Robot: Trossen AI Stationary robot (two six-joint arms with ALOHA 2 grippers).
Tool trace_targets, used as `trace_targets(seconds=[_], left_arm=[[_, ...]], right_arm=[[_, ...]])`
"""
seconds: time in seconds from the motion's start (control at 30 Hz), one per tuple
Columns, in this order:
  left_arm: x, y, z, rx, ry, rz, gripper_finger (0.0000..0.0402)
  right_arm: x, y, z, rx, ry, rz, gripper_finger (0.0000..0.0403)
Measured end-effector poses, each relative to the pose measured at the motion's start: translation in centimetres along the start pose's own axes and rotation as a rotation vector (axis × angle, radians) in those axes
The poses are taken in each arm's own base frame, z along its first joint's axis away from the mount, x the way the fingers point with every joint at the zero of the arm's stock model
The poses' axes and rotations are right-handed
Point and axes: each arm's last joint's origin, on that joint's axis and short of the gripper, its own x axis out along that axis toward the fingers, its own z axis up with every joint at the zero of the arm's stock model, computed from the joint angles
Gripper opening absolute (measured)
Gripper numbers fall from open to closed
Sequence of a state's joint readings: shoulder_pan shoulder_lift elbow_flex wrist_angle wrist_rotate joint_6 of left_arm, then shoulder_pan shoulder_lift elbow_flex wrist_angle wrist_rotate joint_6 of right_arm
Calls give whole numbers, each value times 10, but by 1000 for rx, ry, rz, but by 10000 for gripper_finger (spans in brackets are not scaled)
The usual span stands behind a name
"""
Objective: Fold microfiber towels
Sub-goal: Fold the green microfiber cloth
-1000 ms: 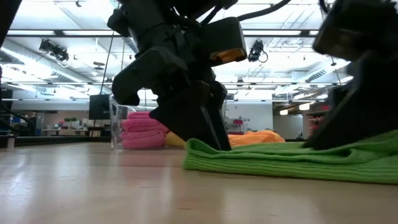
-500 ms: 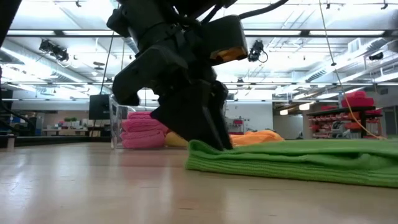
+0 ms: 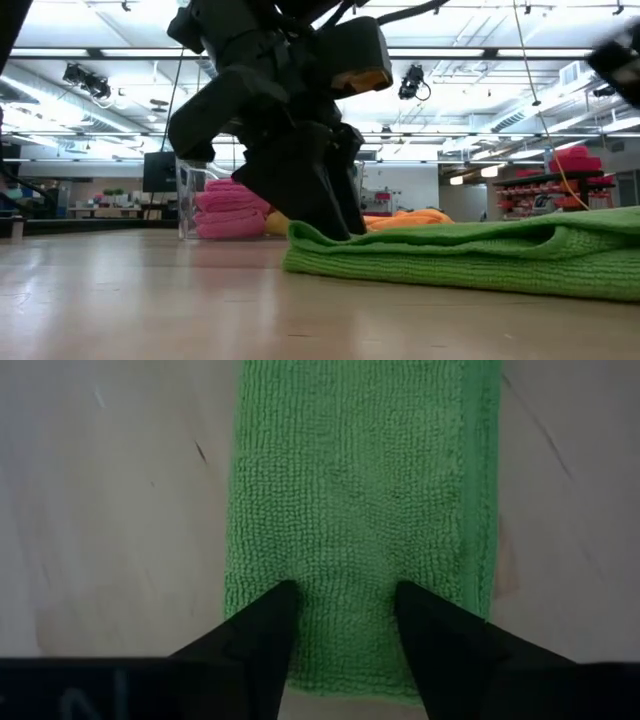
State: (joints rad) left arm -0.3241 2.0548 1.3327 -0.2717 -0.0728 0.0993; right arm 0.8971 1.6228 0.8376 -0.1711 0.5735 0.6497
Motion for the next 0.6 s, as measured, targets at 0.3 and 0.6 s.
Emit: trace_targets(seconds=[0.3,0.6], left_arm=[[0,0,0,22,5,0,177],[0,3,-2,13,20,0,173]], right_arm=[[23,5,17,-457,230,-1,171],[33,9,12,-749,345,-14,171]])
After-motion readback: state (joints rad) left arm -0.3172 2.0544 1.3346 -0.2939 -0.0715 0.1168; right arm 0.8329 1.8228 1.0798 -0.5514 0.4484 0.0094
